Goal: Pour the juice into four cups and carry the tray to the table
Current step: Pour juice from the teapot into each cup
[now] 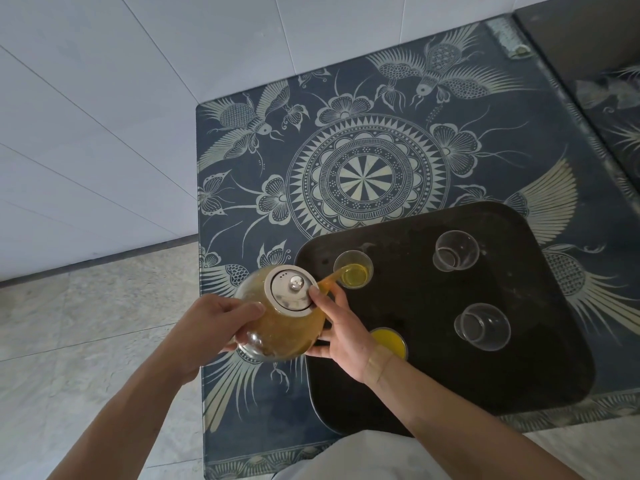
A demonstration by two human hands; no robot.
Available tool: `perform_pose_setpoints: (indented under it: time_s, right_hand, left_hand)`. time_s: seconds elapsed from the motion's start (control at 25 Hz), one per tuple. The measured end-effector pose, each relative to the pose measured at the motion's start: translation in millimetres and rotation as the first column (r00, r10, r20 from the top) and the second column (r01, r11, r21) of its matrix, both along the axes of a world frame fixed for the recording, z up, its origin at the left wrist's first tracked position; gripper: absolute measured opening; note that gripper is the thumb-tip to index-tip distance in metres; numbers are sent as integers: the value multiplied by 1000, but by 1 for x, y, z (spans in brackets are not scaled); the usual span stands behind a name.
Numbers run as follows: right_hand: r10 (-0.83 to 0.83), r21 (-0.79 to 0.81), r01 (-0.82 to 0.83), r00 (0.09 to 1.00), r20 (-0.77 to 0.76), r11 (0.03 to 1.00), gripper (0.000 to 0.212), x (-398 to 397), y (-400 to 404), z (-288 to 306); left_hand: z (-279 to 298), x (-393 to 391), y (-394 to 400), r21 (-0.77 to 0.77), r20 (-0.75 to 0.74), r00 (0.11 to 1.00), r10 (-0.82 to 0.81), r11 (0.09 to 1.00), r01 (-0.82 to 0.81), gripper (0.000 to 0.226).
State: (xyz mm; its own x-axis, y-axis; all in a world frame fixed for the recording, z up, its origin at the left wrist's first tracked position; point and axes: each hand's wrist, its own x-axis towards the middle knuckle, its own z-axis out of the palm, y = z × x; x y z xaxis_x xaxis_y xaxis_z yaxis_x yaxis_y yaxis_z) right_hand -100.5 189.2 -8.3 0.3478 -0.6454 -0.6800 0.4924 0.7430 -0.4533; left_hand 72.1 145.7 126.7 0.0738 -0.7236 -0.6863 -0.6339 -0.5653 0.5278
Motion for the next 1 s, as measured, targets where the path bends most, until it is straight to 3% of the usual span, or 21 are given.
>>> perform_pose_setpoints:
  time_s: [0.2,1.0]
  right_hand:
    - [0,7,-1,1000,3,1000,92,0,0,-1]
    - [20,-8,-20,999,29,1000,83,3,4,3]
  left_hand:
    - [2,-3,1,-5,-19,1000,-12,1000,12,47]
    - [6,0,3,-6,35,999,24,1000,-24,27]
